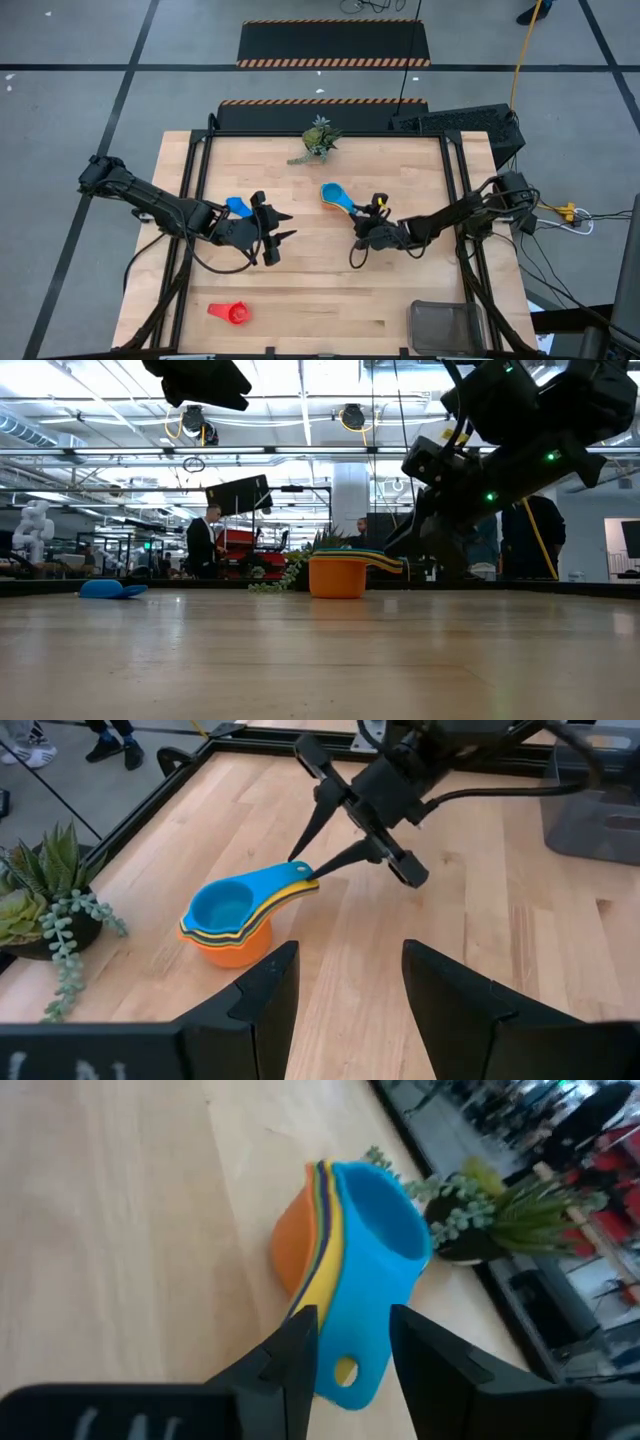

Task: Nest measuring cups in basket
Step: Stack the light blue measuring cup on top of the yellow measuring cups, then stack the red measuring cup on top of the blue measuring cup

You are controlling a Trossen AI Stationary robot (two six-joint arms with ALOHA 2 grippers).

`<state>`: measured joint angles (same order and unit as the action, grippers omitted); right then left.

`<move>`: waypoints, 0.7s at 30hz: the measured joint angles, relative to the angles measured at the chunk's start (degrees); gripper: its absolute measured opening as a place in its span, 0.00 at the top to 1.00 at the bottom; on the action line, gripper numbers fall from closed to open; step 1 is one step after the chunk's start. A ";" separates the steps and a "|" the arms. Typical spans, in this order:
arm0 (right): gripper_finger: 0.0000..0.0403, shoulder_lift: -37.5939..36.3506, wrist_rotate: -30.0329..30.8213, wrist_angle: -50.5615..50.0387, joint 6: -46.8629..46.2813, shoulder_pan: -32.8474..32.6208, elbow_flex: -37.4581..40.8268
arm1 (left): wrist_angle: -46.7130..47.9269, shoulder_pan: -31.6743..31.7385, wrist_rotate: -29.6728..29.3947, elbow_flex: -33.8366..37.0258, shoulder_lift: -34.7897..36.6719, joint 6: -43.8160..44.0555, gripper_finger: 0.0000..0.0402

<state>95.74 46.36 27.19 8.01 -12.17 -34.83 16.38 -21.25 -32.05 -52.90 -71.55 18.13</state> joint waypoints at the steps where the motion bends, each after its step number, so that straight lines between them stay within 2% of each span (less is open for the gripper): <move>1: 0.70 -0.04 -0.33 -0.59 -0.51 0.13 0.00 | -0.01 0.01 0.00 0.00 0.00 0.00 0.55; 9: 0.70 -2.03 -3.39 -1.71 -3.09 0.58 0.02 | -0.02 0.00 0.02 0.00 0.00 0.11 0.55; 21: 0.68 -17.77 -3.01 -7.55 -14.41 -1.04 0.02 | 0.42 0.00 0.00 0.00 0.00 -0.26 0.55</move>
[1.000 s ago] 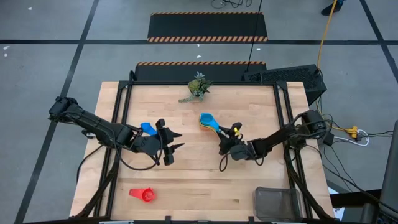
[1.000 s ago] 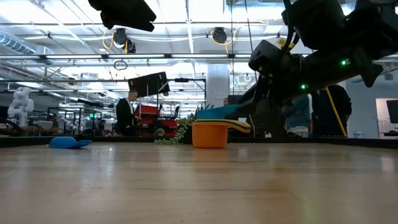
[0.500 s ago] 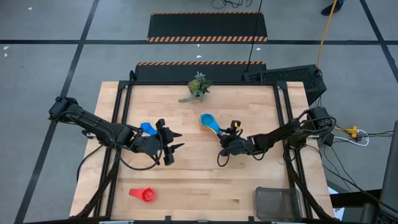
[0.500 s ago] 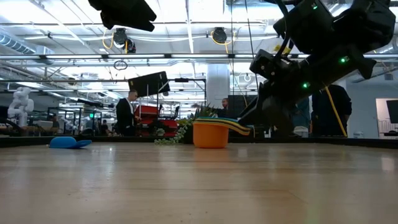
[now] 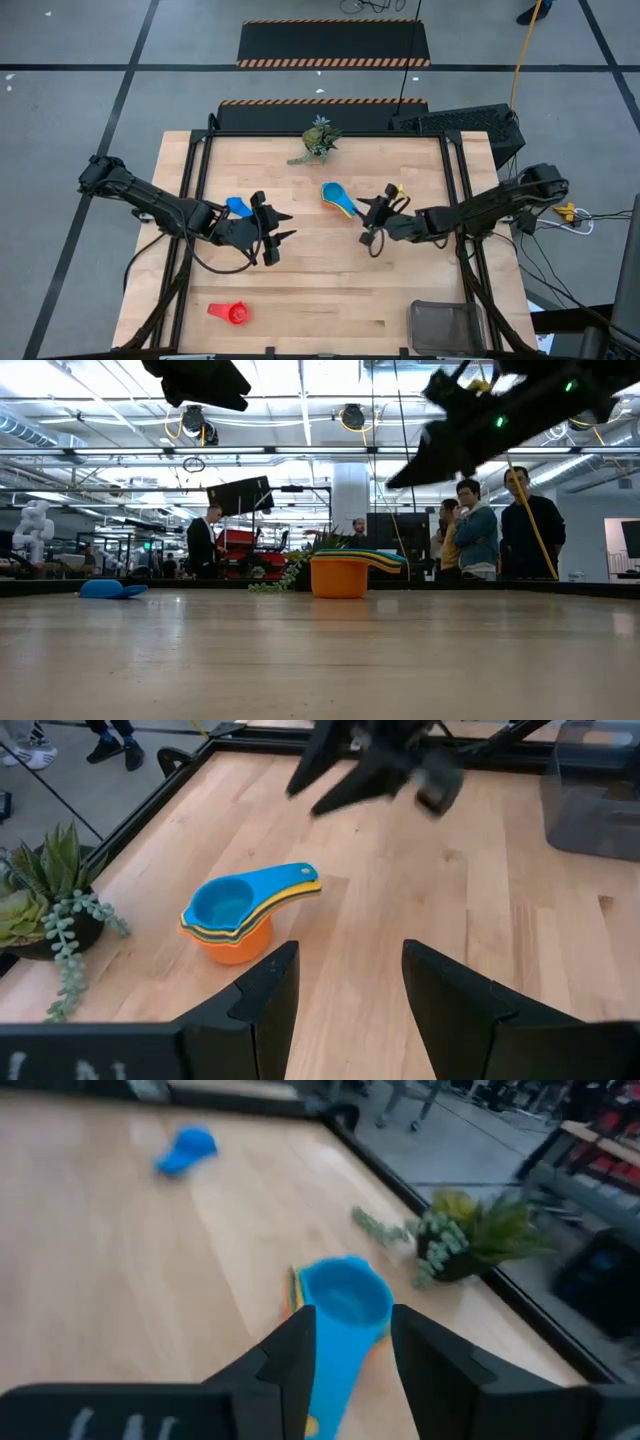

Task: Nest measuring cups in basket
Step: Stack the red measuring cup on top of the blue measuring cup

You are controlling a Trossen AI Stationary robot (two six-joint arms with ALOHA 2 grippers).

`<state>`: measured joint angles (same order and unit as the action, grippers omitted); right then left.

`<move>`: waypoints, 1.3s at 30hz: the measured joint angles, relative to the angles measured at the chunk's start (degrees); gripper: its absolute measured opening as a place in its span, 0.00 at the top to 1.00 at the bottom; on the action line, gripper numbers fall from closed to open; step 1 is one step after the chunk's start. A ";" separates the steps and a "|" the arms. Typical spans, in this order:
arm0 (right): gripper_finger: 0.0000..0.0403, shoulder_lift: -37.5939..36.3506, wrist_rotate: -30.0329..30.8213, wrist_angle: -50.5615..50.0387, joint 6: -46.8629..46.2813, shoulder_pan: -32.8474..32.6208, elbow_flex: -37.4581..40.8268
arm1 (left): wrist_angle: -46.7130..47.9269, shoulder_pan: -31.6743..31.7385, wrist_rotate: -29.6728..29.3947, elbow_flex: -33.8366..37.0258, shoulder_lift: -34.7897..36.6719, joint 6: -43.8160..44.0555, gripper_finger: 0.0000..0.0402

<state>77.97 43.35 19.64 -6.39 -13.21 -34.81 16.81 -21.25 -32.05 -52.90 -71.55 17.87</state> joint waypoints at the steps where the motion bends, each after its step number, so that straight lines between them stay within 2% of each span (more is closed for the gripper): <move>1: 0.66 -1.26 -0.21 -0.16 -0.32 -0.84 0.00 | 0.77 0.00 0.00 0.00 0.00 0.16 0.55; 7: 0.56 -7.54 -4.85 -6.21 -4.57 -6.71 0.00 | 9.24 0.12 0.02 0.02 0.00 3.52 0.55; 11: 0.50 -9.16 -6.29 -7.48 -4.32 -10.61 0.00 | 14.10 -1.33 0.35 0.02 -0.02 7.77 0.55; 16: 0.48 -9.42 -5.97 -7.13 0.33 -12.50 0.00 | 14.82 -6.27 1.44 0.02 -0.02 10.99 0.55; 21: 0.48 -9.42 -6.25 -7.10 0.97 -12.65 0.00 | 14.72 -12.48 2.22 0.02 -0.06 15.90 0.55; 26: 0.48 -9.42 -7.47 -7.10 1.07 -13.17 0.00 | 14.56 -19.55 7.90 0.02 -2.71 20.64 0.54; 30: 0.48 -9.42 -7.69 -7.10 1.07 -13.16 0.00 | 14.68 -24.10 11.08 0.02 -6.48 27.00 0.47; 39: 0.48 -9.42 -7.74 -7.08 0.03 -13.56 0.00 | 16.09 -31.51 14.59 0.02 -12.38 39.19 0.21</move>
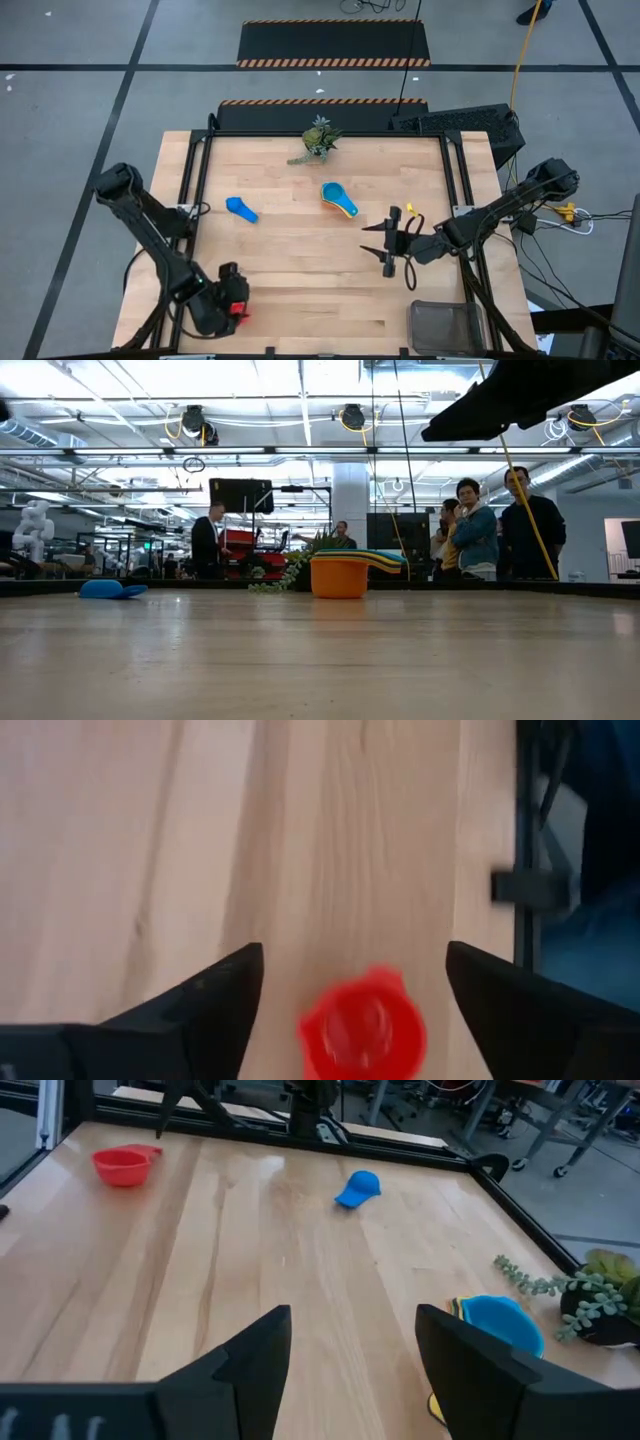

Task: Nest measuring cups in basket
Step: Stack the red measuring cup on top of the blue measuring cup

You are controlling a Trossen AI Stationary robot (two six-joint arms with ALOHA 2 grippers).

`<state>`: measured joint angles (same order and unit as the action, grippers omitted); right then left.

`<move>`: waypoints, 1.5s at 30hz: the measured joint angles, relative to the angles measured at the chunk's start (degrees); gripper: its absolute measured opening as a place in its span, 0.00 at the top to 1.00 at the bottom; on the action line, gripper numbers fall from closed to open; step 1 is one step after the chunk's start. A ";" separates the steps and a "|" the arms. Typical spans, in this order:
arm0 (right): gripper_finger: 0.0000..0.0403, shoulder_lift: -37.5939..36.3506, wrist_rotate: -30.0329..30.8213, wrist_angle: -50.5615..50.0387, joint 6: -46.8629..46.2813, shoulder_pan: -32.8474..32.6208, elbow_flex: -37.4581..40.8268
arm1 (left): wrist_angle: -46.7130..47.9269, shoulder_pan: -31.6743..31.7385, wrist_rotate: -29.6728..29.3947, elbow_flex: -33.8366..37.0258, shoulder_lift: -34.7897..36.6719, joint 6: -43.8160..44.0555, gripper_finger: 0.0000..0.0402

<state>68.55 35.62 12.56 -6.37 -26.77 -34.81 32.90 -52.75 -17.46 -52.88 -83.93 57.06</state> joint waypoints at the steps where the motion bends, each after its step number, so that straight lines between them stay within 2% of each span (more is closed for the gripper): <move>1: 0.48 0.00 -0.07 0.00 0.00 -0.21 0.00 | 0.75 -0.71 0.78 0.00 -0.42 1.57 0.20; 11: 0.48 0.00 -0.11 0.01 0.16 -0.74 0.00 | 3.77 -6.76 9.40 0.00 -3.44 13.83 0.25; 15: 0.48 0.00 -0.04 0.02 0.17 -0.74 0.00 | 7.03 -8.24 13.06 0.00 -5.59 15.76 0.25; 26: 0.48 0.00 -0.13 0.00 0.63 -0.74 0.00 | 8.05 -8.94 11.95 0.00 -11.24 12.26 0.25; 34: 0.48 0.00 -0.15 -0.02 0.63 -0.74 0.00 | 7.98 -8.97 10.99 -0.15 -13.62 13.59 0.26; 37: 0.48 0.00 -0.17 -0.01 0.63 -0.74 0.00 | 7.79 -9.00 10.94 -0.20 -13.72 13.82 0.33; 45: 0.48 0.00 -0.20 -0.02 0.63 -0.74 0.00 | 7.94 -8.76 10.66 -0.20 -13.76 15.79 0.60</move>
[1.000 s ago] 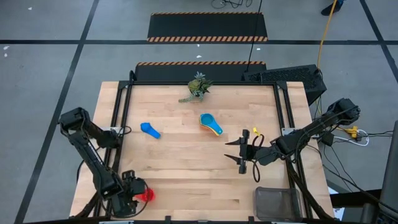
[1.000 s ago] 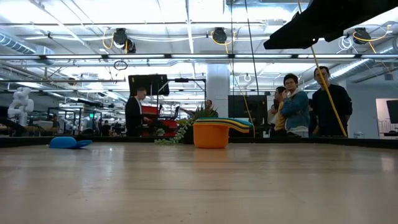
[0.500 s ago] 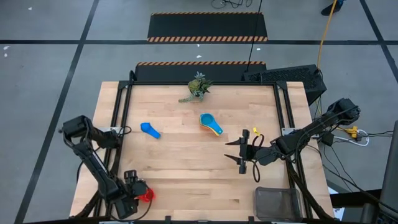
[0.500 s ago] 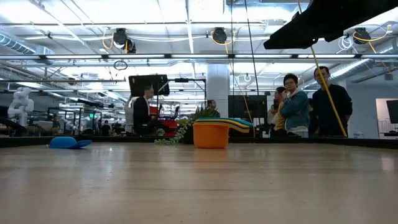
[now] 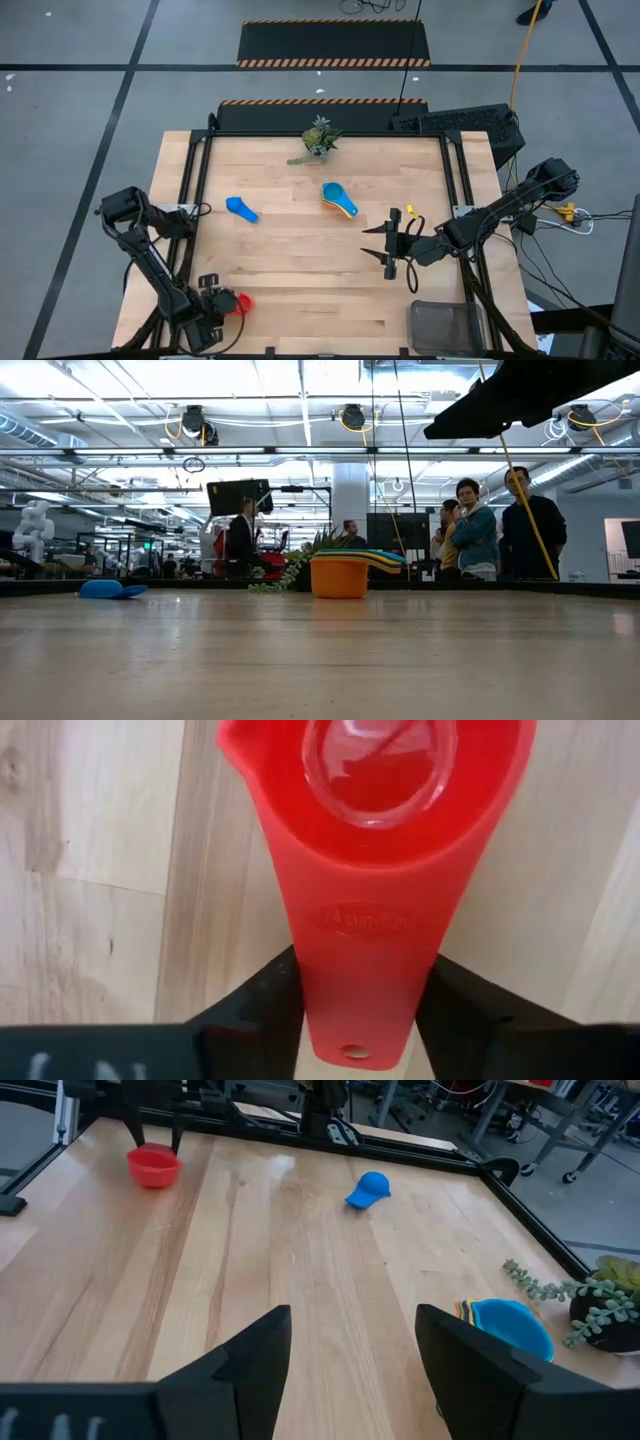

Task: Nest measuring cups in basket
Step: Stack the red measuring cup on top of the blue measuring cup

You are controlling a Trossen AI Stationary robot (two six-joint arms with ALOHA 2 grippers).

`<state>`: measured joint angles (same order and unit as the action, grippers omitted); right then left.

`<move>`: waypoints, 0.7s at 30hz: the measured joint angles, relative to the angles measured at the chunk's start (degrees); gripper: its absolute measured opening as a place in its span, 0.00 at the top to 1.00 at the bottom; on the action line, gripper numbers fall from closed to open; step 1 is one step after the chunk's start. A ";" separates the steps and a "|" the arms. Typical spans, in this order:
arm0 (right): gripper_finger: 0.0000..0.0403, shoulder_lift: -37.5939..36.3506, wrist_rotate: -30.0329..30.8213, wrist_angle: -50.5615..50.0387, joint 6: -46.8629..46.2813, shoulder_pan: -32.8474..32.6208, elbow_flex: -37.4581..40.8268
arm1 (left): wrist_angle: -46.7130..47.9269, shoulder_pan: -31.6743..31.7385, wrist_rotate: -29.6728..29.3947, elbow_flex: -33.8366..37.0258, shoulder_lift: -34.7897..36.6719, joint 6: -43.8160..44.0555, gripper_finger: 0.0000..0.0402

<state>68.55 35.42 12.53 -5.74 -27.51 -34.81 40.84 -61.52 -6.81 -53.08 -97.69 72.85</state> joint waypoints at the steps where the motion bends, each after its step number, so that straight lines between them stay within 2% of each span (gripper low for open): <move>1: 0.48 0.00 0.00 0.00 0.00 0.00 0.00 | 0.02 0.00 -0.17 0.00 0.00 0.30 0.62; 13: 0.48 0.00 0.01 0.00 0.00 0.00 0.00 | 0.38 1.31 -4.11 0.15 -0.11 2.70 0.62; 21: 0.48 0.03 0.24 1.03 0.71 0.01 0.00 | 1.89 4.20 -13.07 0.37 1.89 0.85 0.63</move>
<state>68.58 35.66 13.57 -5.03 -27.49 -34.81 42.73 -57.32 -19.87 -52.71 -95.80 73.69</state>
